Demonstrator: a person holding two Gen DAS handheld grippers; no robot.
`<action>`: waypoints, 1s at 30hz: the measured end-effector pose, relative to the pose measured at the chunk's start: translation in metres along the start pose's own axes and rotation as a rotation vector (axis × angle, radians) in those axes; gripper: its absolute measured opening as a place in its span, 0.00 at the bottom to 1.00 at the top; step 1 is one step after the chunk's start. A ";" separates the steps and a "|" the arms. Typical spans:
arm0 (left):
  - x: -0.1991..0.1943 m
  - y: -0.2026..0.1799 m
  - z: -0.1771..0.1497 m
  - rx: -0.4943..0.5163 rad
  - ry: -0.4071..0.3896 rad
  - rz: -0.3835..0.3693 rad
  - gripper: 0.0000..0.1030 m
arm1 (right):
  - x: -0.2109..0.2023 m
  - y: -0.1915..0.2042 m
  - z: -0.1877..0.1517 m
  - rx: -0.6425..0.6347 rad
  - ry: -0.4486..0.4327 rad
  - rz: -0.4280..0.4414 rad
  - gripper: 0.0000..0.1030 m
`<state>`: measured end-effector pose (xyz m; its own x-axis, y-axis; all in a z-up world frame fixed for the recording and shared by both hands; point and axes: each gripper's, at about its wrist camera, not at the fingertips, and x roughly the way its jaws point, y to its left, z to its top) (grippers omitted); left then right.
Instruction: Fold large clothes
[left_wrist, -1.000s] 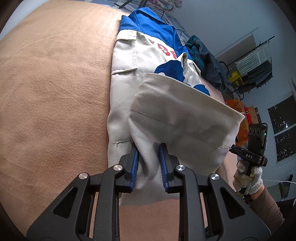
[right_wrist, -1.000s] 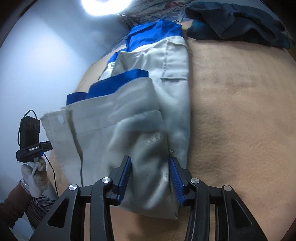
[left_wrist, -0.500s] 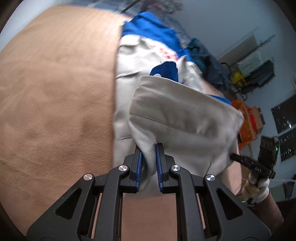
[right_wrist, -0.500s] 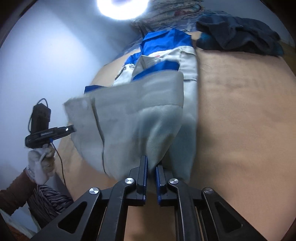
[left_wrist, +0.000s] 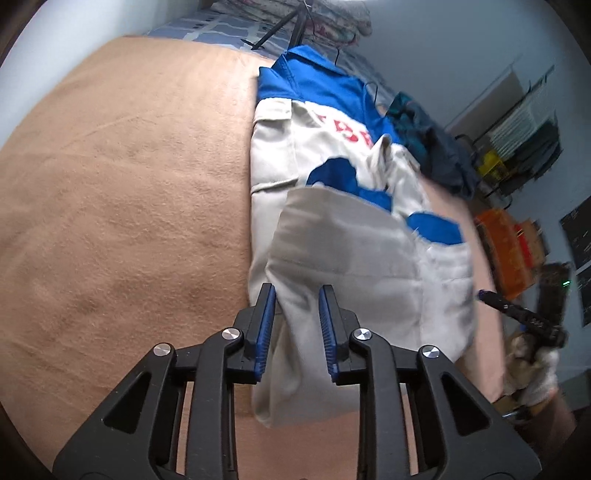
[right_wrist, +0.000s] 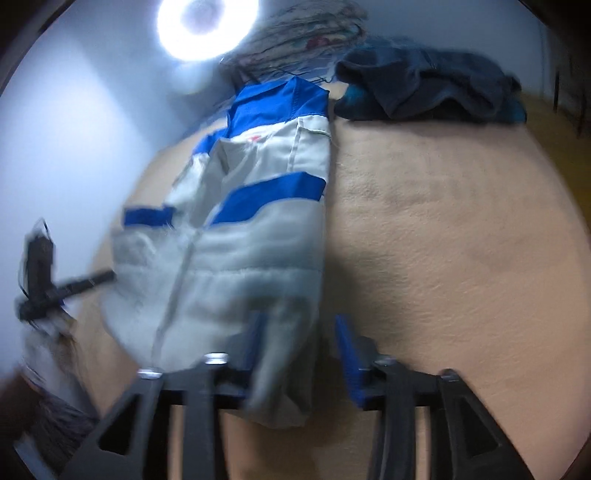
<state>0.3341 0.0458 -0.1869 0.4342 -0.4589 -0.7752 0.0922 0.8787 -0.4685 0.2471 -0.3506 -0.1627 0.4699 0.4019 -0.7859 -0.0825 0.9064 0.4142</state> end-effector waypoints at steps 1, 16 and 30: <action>-0.001 0.003 0.002 -0.017 0.004 -0.024 0.30 | -0.001 -0.004 0.004 0.028 -0.026 0.023 0.60; 0.012 -0.005 0.019 0.036 -0.026 0.011 0.31 | 0.013 0.037 0.046 -0.188 -0.109 0.181 0.13; -0.030 0.006 0.014 0.081 -0.113 0.067 0.31 | 0.013 0.053 0.039 -0.204 -0.150 -0.142 0.32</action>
<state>0.3337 0.0664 -0.1602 0.5393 -0.3849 -0.7490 0.1295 0.9168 -0.3779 0.2834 -0.3021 -0.1330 0.6129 0.2590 -0.7465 -0.1741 0.9658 0.1922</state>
